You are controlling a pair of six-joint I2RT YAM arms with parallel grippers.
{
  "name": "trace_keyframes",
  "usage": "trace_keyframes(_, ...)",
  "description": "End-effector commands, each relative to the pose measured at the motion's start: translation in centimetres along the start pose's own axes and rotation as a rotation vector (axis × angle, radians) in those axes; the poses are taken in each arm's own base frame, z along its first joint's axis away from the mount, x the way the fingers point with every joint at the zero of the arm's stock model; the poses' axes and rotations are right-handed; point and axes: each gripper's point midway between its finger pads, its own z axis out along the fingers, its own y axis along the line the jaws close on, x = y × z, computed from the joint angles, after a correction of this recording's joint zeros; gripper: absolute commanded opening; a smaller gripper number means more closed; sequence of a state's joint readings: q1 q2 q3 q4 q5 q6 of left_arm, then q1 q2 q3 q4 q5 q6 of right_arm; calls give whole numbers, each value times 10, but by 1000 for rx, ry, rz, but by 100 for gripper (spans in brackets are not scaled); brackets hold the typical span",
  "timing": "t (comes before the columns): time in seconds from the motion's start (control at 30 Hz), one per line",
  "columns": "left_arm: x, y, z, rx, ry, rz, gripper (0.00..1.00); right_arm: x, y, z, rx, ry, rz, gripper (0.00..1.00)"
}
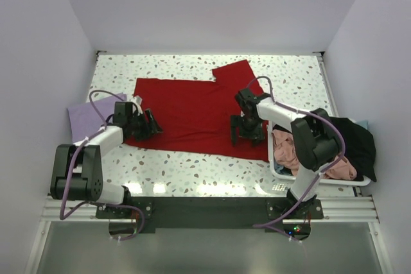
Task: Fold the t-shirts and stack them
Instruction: Fold the tshirt
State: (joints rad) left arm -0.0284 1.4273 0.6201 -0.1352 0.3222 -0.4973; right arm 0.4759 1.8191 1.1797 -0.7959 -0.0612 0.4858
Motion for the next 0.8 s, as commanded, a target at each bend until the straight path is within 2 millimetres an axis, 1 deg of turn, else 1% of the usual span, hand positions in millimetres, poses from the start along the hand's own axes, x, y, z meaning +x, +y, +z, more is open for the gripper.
trace_keyframes(0.0,28,16,0,-46,56,-28,66,8,-9,-16,12,-46,16,81)
trace_keyframes(0.07,34,19,1,-53,64,-33,66,14,-12,-13,15,-43,19,81)
trace_keyframes(0.1,40,22,1,-57,75,-43,66,21,-17,-8,25,-24,20,81)
trace_keyframes(0.13,41,22,1,-59,75,-48,66,23,-17,-5,26,-20,21,81)
trace_keyframes(0.17,42,24,1,-67,77,-51,66,29,-20,-1,35,-5,21,81)
trace_keyframes(0.23,47,27,-2,-86,80,-66,66,32,-21,3,31,-1,26,81)
trace_keyframes(0.37,53,37,-8,-140,70,-92,67,45,-25,11,31,36,29,81)
trace_keyframes(0.4,59,39,-11,-149,78,-112,67,47,-25,12,31,45,30,81)
trace_keyframes(0.47,65,41,-12,-153,83,-134,68,52,-27,13,29,56,35,81)
trace_keyframes(0.5,71,42,-14,-156,89,-157,68,54,-28,13,28,58,37,81)
trace_keyframes(0.63,84,42,-19,-145,99,-188,70,62,-27,9,10,62,46,81)
trace_keyframes(0.67,84,40,-20,-137,98,-190,70,67,-27,9,3,71,49,81)
trace_keyframes(0.77,78,33,-24,-115,81,-193,71,72,-24,7,-21,78,58,81)
